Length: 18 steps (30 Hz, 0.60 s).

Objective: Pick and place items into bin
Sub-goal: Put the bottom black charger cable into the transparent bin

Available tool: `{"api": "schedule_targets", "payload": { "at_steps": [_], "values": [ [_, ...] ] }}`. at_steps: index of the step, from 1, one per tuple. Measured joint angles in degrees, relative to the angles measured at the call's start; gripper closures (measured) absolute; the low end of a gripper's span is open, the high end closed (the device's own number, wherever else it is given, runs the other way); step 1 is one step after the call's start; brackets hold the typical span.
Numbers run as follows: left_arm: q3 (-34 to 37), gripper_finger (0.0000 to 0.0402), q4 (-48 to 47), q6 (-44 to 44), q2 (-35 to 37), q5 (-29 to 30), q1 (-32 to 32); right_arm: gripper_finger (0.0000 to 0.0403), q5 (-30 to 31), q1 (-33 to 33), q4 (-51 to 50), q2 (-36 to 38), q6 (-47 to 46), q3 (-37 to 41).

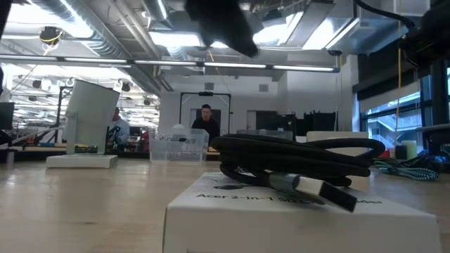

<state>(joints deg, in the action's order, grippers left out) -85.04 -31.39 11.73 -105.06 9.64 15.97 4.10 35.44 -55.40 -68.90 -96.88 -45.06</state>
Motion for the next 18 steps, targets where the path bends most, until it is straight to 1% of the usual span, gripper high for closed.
{"api": "schedule_targets", "payload": {
  "at_steps": [4, 8, 11, 14, 18],
  "values": [
    [-8.50, 0.0378, -4.78, -0.94, -7.59, -2.74, 0.47, 0.0398, 0.65, 0.02, -0.49, 0.00, 4.24, 0.00],
    [-13.76, 0.0337, -8.07, 0.20, -12.53, -3.83, 1.38, 0.0398, 0.81, 0.02, -0.70, 0.00, 8.08, 0.00],
    [-16.34, 0.0299, -9.24, 2.00, -15.20, -3.80, 2.24, 0.0398, 0.83, 0.04, -0.69, 0.00, 10.54, 0.00],
    [-17.33, 0.0265, -9.00, 3.69, -17.29, -3.81, 2.92, 0.0398, 0.88, 0.04, -0.60, 0.00, 12.59, 0.13],
    [-17.33, 0.0234, -9.06, 4.19, -19.10, -3.81, 3.60, 0.0398, 0.98, 0.07, -0.63, 0.00, 13.22, 1.07]
  ]
}}
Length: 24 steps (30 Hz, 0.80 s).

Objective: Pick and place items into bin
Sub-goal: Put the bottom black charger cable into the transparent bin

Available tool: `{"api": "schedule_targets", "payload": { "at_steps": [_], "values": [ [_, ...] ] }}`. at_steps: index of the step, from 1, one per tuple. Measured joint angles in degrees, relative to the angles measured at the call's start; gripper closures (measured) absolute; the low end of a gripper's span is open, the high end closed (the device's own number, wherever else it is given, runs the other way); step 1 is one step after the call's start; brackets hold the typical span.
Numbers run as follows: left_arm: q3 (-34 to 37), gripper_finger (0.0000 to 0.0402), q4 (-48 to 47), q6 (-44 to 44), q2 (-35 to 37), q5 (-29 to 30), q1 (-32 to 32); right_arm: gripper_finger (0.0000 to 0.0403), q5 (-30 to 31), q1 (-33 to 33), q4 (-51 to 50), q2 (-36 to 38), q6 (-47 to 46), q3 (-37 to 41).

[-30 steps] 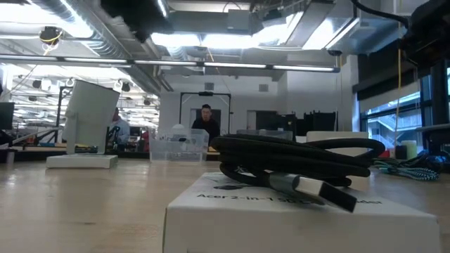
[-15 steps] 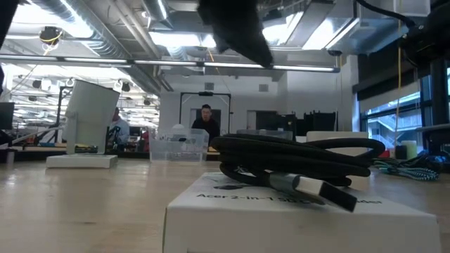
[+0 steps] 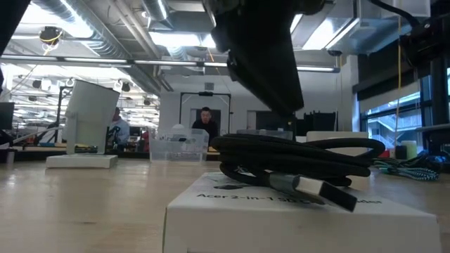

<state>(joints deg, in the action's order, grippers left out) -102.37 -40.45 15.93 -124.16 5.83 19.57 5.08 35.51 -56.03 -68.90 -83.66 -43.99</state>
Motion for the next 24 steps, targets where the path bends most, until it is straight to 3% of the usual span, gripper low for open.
{"api": "schedule_targets", "payload": {
  "at_steps": [17, 24],
  "values": [
    [0.09, 0.0224, -0.55, 1.48, -4.59, -1.09, 0.70, 0.0398, 0.46, 0.00, -0.07, 0.02, 0.81, 1.25],
    [0.09, 0.0291, -0.55, 1.35, -4.59, -1.32, 0.70, 0.0398, 0.50, 0.00, 0.00, 0.02, 1.90, 1.25]
  ]
}}
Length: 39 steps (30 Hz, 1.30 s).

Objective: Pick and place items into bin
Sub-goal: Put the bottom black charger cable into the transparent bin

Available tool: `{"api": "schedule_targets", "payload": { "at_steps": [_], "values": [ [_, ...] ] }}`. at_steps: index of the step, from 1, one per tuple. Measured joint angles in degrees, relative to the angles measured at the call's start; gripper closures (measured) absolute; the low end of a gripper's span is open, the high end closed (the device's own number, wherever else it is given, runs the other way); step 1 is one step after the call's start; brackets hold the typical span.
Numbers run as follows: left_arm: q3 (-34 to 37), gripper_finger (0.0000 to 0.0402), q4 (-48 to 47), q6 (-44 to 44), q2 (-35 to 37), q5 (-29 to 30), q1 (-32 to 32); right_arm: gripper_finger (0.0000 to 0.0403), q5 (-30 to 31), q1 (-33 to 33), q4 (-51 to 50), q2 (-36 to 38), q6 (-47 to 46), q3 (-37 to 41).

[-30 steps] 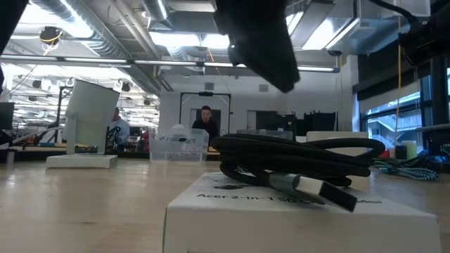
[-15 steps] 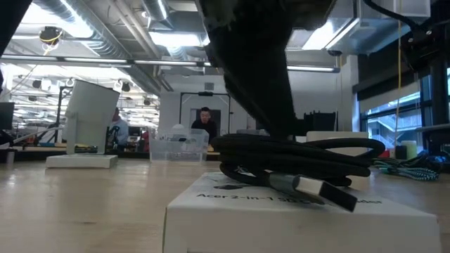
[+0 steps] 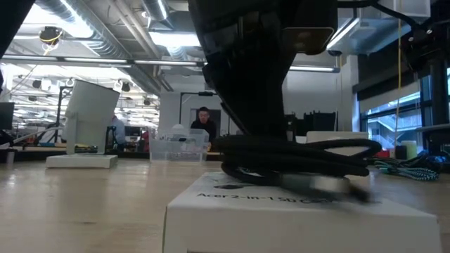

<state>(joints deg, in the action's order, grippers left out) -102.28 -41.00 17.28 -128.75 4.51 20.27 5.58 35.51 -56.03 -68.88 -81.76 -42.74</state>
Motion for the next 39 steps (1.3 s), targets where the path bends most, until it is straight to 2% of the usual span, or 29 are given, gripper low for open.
{"api": "schedule_targets", "payload": {
  "at_steps": [5, 7, 17, 29, 39],
  "values": [
    [-0.02, 0.0374, 0.05, -0.06, 0.17, -0.75, 0.00, 0.0398, 0.04, 0.00, 0.00, 0.00, 0.00, 0.02],
    [-0.06, 0.0391, 0.35, -0.41, 0.35, -1.54, -0.02, 0.0398, 0.27, 0.00, 0.00, 0.00, 0.00, 0.02],
    [-0.07, 0.0396, 0.44, -0.07, 5.21, -2.75, -0.28, 0.0398, 1.64, -0.02, 0.02, 0.00, 0.48, 0.02],
    [-0.07, 0.0397, -1.10, 2.30, 18.09, 0.27, -3.82, 0.0398, 2.71, -0.01, 0.98, 0.00, 1.05, 0.04],
    [0.43, 0.0398, -13.64, -9.90, 27.05, 1.51, -13.50, 0.0398, 4.02, -0.02, 2.27, 0.00, 1.05, 0.04]
  ]
}}
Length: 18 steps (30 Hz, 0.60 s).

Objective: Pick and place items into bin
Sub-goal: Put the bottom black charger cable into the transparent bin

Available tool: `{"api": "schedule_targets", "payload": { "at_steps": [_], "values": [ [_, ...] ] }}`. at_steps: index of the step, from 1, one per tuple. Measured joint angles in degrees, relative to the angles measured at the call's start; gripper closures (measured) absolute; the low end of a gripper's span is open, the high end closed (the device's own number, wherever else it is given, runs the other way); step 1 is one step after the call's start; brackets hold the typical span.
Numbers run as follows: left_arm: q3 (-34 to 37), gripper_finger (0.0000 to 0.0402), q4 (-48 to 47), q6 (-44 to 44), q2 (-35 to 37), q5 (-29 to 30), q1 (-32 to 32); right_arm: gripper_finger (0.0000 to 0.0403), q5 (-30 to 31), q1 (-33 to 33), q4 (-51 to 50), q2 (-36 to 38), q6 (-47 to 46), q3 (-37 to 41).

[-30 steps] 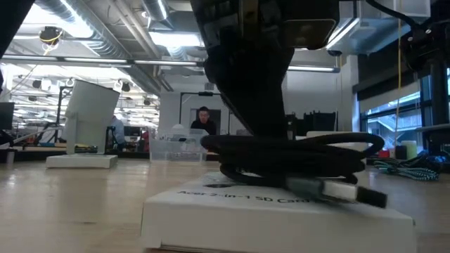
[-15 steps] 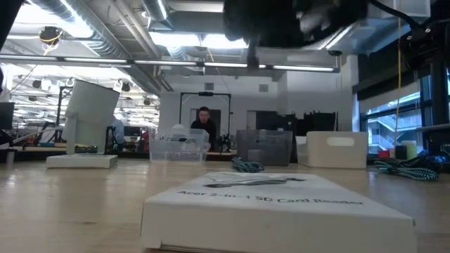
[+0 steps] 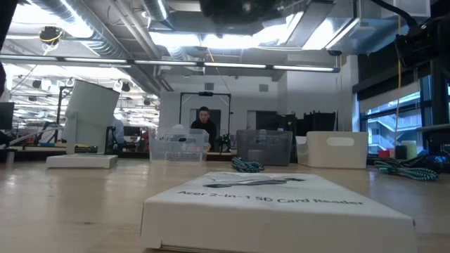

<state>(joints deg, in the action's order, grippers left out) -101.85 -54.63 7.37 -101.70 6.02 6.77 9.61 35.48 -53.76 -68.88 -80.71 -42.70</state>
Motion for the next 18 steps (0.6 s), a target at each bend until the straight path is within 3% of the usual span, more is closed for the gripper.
{"api": "schedule_targets", "payload": {
  "at_steps": [8, 13, 18],
  "values": [
    [15.53, 0.0398, 6.92, -9.78, 9.25, -8.75, -14.98, 0.0398, 4.01, 0.00, 0.39, 0.00, -3.15, 0.00],
    [26.08, 0.0398, 15.10, -11.04, 14.37, -13.94, -28.95, 0.0398, 5.42, -0.06, 0.45, -0.02, -9.12, 0.00],
    [31.58, 0.0398, 19.11, -9.94, 14.58, -21.32, -44.67, 0.0398, 5.41, -0.07, 0.39, -0.02, -16.32, 0.00]
  ]
}}
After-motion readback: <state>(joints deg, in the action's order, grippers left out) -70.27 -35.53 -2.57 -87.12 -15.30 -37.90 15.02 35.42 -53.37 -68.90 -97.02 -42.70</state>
